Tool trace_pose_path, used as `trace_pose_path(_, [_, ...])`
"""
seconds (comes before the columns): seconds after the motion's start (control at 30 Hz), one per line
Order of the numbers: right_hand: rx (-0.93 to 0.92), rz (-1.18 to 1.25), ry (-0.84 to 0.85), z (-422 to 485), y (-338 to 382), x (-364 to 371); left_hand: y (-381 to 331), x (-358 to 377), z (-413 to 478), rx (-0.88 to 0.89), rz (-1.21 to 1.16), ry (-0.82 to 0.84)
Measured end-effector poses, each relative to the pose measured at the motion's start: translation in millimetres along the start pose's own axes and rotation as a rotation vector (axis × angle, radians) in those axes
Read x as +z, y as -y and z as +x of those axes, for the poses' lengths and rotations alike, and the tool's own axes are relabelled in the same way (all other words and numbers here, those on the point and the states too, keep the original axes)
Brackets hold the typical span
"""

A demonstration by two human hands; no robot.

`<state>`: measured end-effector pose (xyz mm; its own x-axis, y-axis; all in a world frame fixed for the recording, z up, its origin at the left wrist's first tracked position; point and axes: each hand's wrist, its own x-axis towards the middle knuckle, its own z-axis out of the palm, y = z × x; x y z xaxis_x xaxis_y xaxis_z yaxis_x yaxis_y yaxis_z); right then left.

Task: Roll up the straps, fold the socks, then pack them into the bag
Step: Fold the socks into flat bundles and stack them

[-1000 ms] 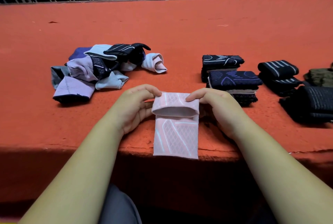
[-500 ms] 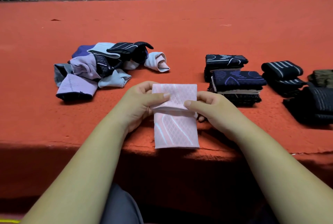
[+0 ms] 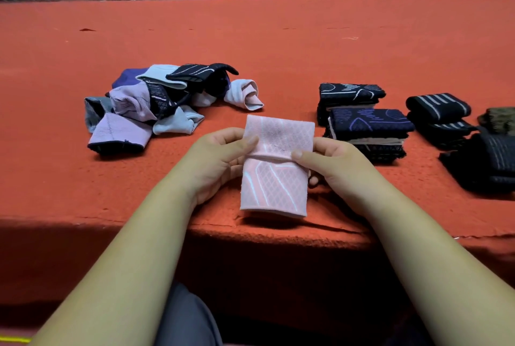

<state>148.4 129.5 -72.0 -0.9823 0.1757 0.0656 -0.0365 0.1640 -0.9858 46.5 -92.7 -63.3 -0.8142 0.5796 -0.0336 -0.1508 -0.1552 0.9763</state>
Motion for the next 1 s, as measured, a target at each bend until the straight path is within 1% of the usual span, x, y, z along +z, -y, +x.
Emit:
trace_pose_path(0.13, [-0.017, 0.041, -0.005, 2, -4, -3, 1, -5, -2, -0.072, 0.003, 0.071])
trace_pose_path(0.27, [-0.01, 0.036, 0.032, 2, -5, -6, 2, -4, 0, -0.037, -0.002, 0.018])
trace_pose_path(0.57, [-0.029, 0.091, 0.005, 1, -3, -3, 6, -2, 6, -0.002, -0.063, -0.022])
trace_pose_path(0.67, [-0.038, 0.094, 0.003, -2, -2, -4, 5, -4, 6, -0.049, -0.087, -0.008])
trace_pose_path(0.77, [-0.075, 0.114, 0.019, -6, 2, -2, 8, -3, 6, -0.126, -0.007, -0.006])
trace_pose_path(0.9, [-0.134, -0.008, 0.04, -9, 4, 0, 6, -1, 3, -0.146, 0.018, 0.0])
trace_pose_path(1.0, [-0.121, -0.066, 0.009, -9, 8, 1, 1, -3, 3, -0.188, -0.009, 0.057])
